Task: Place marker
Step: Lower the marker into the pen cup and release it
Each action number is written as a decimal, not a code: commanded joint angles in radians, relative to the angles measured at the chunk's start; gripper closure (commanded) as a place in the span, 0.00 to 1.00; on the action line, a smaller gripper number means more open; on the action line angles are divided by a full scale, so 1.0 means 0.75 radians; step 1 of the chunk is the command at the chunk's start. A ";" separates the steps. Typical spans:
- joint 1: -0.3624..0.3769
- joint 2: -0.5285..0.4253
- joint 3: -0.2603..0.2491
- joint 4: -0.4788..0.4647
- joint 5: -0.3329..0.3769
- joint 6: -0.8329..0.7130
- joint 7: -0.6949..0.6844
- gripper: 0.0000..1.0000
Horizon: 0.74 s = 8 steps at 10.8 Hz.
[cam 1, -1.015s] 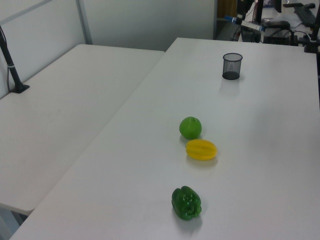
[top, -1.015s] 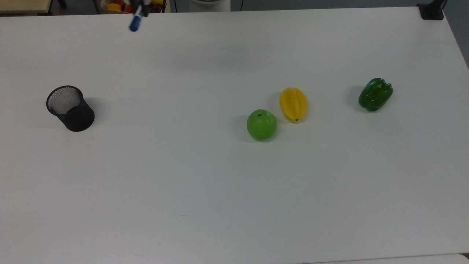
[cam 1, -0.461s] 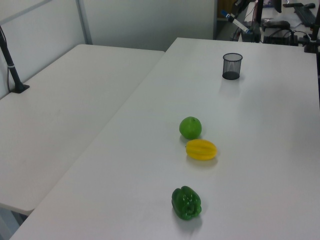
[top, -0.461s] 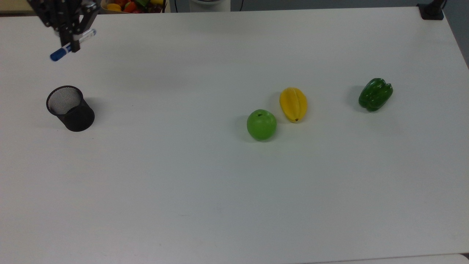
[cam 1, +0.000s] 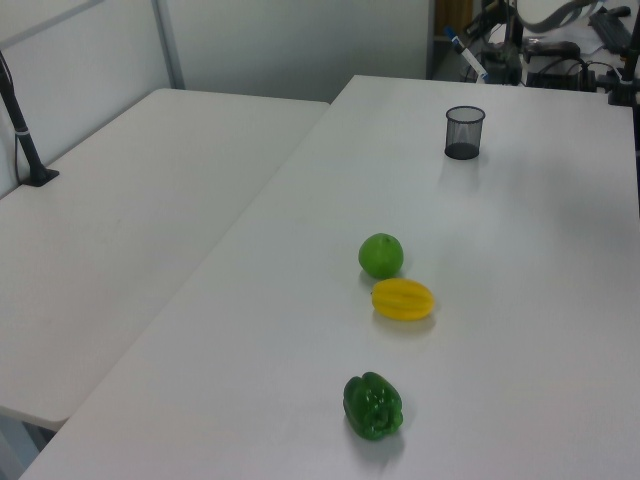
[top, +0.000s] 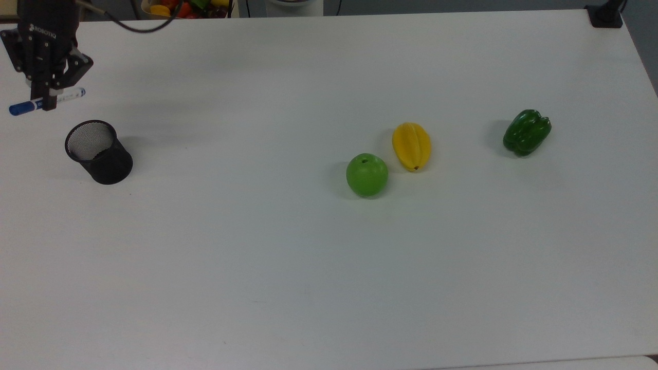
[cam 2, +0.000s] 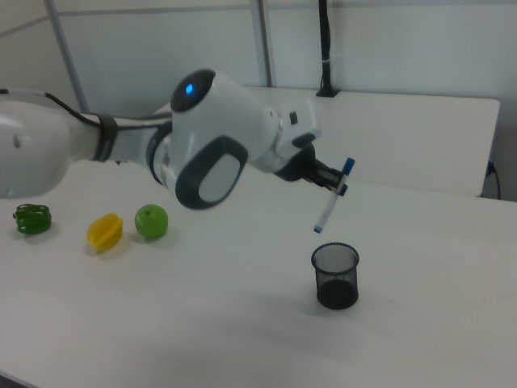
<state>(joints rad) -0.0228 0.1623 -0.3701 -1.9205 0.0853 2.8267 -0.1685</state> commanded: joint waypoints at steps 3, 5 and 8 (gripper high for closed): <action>0.004 0.137 -0.002 -0.141 0.158 0.476 -0.008 1.00; 0.010 0.200 0.009 -0.160 0.219 0.640 -0.006 1.00; 0.022 0.217 0.015 -0.196 0.244 0.675 -0.008 1.00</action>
<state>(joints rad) -0.0203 0.3377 -0.3624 -2.0282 0.2450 3.3057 -0.1679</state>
